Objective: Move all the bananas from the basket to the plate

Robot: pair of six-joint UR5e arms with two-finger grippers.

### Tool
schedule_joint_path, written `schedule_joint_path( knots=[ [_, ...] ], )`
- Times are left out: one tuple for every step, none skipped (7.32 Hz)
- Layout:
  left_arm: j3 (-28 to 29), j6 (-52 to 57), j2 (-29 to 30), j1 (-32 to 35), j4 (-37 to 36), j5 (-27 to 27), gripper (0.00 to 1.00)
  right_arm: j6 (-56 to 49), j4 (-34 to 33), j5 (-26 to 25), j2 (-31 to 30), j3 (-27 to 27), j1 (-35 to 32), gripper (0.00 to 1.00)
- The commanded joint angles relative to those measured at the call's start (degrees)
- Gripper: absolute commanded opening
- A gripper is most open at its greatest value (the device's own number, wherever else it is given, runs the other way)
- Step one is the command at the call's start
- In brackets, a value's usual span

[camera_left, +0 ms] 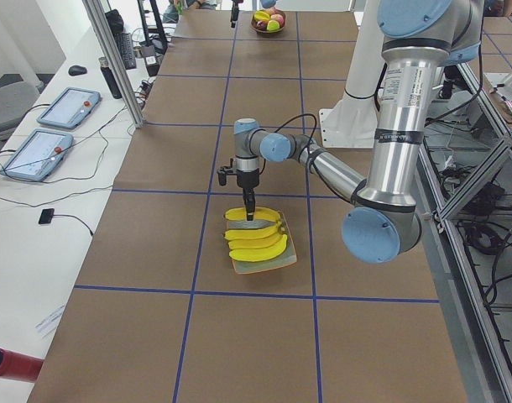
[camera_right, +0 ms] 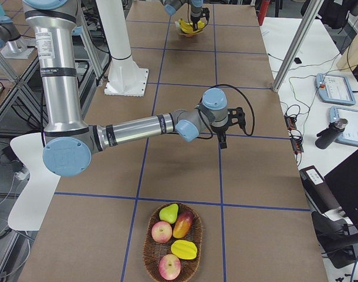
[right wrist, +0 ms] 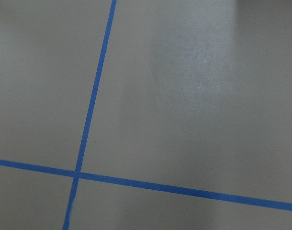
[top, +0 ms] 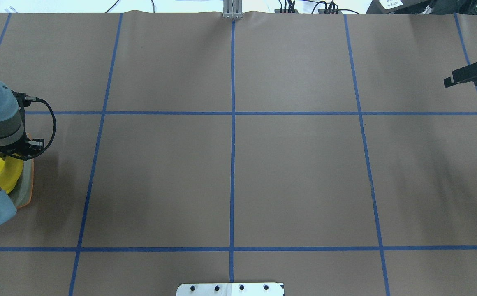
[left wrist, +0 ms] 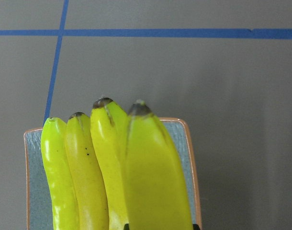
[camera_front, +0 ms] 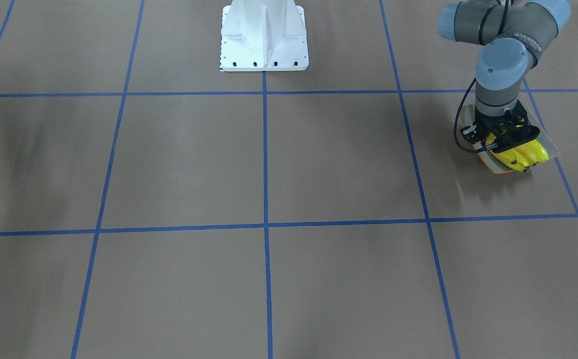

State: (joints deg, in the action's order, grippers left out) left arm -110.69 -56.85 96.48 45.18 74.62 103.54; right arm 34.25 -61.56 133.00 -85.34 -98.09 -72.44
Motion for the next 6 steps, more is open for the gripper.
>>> schedule_joint_path(
  knots=[
    [0.8,0.2,-0.3,0.0,0.1,-0.1,0.84,0.0,-0.1,1.6,0.3,0.0,-0.3,1.0],
    [0.8,0.2,-0.5,0.0,0.1,-0.1,1.0,0.0,-0.1,2.1,0.5,0.0,-0.8,1.0],
    [0.8,0.2,-0.4,0.0,0.1,-0.2,1.0,0.0,-0.1,2.9,0.5,0.0,-1.3,1.0],
    [0.7,0.2,-0.2,0.1,0.1,-0.2,1.0,0.0,-0.1,3.1,0.6,0.0,-1.4,1.0],
    [-0.1,0.8,0.3,0.1,0.1,0.0,1.0,0.0,-0.1,3.1,0.6,0.0,-1.6,1.0],
    [-1.7,1.2,1.4,0.2,0.5,0.6,1.0,0.0,-0.2,3.3,0.5,0.0,-2.4,1.0]
  ],
)
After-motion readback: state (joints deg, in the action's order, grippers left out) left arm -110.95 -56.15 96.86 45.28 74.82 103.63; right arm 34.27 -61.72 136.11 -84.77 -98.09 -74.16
